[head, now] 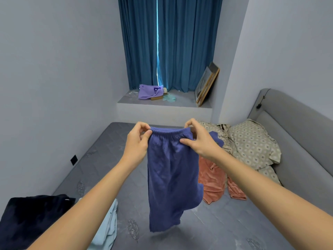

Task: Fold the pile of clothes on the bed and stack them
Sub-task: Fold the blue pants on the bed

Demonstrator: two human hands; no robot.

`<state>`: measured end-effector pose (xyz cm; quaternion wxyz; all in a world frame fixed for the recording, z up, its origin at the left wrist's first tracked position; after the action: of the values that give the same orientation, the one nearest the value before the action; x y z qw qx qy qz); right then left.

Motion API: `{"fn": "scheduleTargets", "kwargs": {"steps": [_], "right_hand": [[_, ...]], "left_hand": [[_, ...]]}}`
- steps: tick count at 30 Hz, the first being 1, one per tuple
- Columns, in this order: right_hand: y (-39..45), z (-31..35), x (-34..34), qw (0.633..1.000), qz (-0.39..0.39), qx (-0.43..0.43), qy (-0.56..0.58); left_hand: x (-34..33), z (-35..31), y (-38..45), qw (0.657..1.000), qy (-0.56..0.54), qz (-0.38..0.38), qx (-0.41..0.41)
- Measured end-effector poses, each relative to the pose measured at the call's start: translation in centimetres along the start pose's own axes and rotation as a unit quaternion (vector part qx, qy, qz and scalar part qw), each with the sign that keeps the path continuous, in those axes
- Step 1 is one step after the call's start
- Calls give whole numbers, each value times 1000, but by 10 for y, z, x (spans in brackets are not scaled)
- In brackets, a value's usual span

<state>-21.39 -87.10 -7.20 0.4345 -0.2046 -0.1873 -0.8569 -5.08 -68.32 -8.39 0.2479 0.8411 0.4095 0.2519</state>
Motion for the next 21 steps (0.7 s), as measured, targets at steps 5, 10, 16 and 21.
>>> {"fn": "scheduleTargets", "kwargs": {"steps": [5, 10, 16, 21], "right_hand": [[-13, 12, -4, 998, -9, -57, 16], [-30, 13, -19, 997, -30, -53, 48], [-22, -8, -41, 994, -69, -58, 56], [31, -58, -47, 993, -44, -91, 61]], "left_hand": [[13, -2, -4, 999, -11, -17, -26], [25, 3, -13, 999, -29, -18, -33], [19, 33, -5, 999, -42, -4, -13], [-14, 97, 16, 999, -19, 9, 45]]}}
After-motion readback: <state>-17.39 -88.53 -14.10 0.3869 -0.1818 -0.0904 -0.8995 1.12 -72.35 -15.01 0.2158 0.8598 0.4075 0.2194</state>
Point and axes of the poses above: each hand's wrist, its own y-axis towards the middle knuckle, its own x-axis out of the back of the hand, z = x × y, the point moved 2 cm from there along y, towards the middle knuckle, and after that the axes turned 12 degrees about -x, right-handed, at the moved point
